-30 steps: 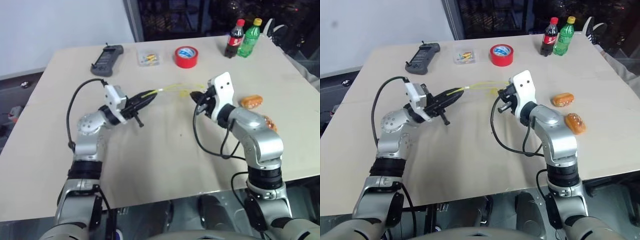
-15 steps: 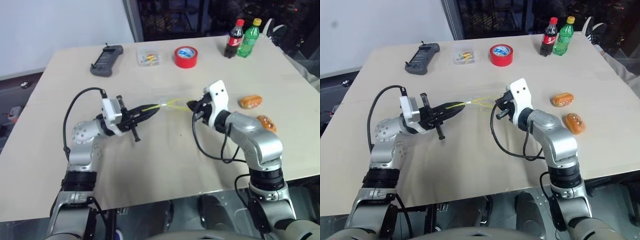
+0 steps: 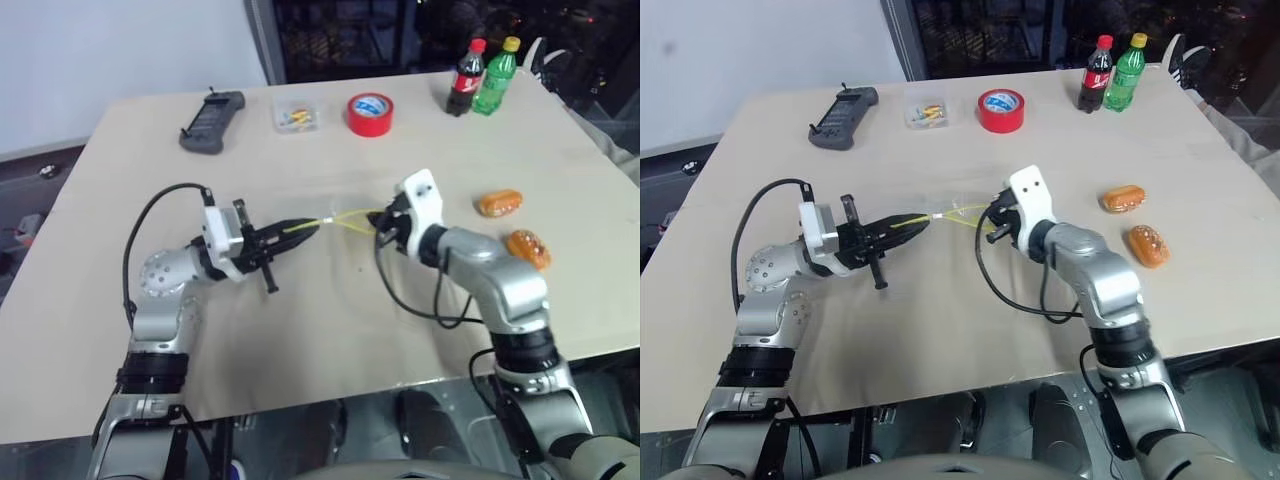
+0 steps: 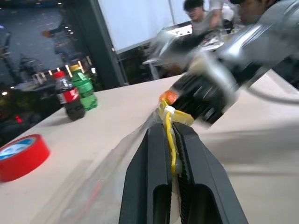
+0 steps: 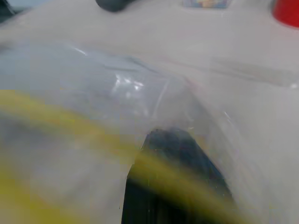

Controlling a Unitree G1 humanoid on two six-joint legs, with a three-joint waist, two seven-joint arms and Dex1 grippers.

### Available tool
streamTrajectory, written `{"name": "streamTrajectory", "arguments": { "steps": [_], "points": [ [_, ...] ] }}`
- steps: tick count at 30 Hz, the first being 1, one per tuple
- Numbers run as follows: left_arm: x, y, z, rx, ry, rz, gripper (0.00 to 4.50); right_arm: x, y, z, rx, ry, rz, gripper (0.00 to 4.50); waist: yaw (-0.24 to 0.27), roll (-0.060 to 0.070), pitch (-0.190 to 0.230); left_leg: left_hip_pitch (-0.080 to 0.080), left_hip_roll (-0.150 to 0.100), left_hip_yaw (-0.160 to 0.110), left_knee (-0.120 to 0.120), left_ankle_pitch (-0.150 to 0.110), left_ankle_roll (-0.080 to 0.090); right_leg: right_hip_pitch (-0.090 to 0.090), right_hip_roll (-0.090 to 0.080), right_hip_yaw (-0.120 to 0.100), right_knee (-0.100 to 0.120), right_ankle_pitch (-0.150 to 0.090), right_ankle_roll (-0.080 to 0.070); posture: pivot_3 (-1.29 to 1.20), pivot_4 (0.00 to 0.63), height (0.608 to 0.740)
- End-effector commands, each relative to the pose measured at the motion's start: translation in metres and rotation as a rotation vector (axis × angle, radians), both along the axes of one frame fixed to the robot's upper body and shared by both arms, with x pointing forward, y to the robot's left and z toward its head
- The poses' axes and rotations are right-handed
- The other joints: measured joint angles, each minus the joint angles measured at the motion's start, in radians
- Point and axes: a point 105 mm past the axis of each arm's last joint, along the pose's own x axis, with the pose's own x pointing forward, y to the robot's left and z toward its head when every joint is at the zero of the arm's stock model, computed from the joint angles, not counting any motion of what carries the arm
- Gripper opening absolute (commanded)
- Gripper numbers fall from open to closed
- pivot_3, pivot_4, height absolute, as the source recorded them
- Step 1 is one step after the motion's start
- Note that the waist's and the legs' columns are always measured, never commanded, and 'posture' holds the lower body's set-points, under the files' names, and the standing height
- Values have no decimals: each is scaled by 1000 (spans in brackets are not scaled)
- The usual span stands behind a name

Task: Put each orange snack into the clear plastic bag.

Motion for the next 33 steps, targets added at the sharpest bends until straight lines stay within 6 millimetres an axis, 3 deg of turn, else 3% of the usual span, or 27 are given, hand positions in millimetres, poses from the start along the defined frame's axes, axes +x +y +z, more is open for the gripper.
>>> {"name": "streamTrajectory", "arguments": {
  "steps": [1,6,10,15,17,20,27,29,33],
  "points": [
    [-4,4,3,35,-19,5,0,11,3,9,-278,-386,39,41,2,0,0,0,0,0,0,0,0,0,0,0,0,0,0,0,150,740],
    [-2,9,-1,67,-21,35,0,0,10,1,-584,-753,227,41,-2,0,0,0,0,0,0,0,0,0,0,0,-2,0,0,0,150,740],
    [-1,7,-2,62,-20,52,0,0,8,-9,-717,-862,291,1161,-1,0,0,0,2,1,0,0,-2,0,3,1,-1,0,0,0,150,740],
    [2,8,-4,55,-15,89,0,5,3,-1,-755,-919,254,3664,0,0,0,0,2,1,0,0,-3,0,4,1,-1,0,0,0,150,740],
    [6,9,-5,56,-11,116,0,4,-5,10,-736,-920,214,4469,2,0,0,0,2,0,0,0,-3,0,4,1,-1,0,0,0,150,740],
    [14,10,-8,65,-10,171,0,-1,-22,26,-617,-846,145,4469,8,0,0,0,2,0,0,0,-3,0,4,1,-1,0,0,0,150,740],
    [25,10,-7,47,-5,247,0,-26,-79,49,-386,-625,-47,4469,27,0,0,0,2,-1,0,0,-3,1,4,1,-2,0,0,0,150,740],
    [27,8,-3,41,-16,249,0,-27,-125,43,-354,-474,-246,4469,29,0,0,0,3,0,0,0,-2,0,4,1,-2,0,0,0,150,740],
    [26,2,5,-4,-15,210,0,-43,-214,10,-437,-215,-572,4469,47,0,0,0,2,-1,0,-1,-2,2,3,0,-2,0,0,0,150,740]
  ]
}}
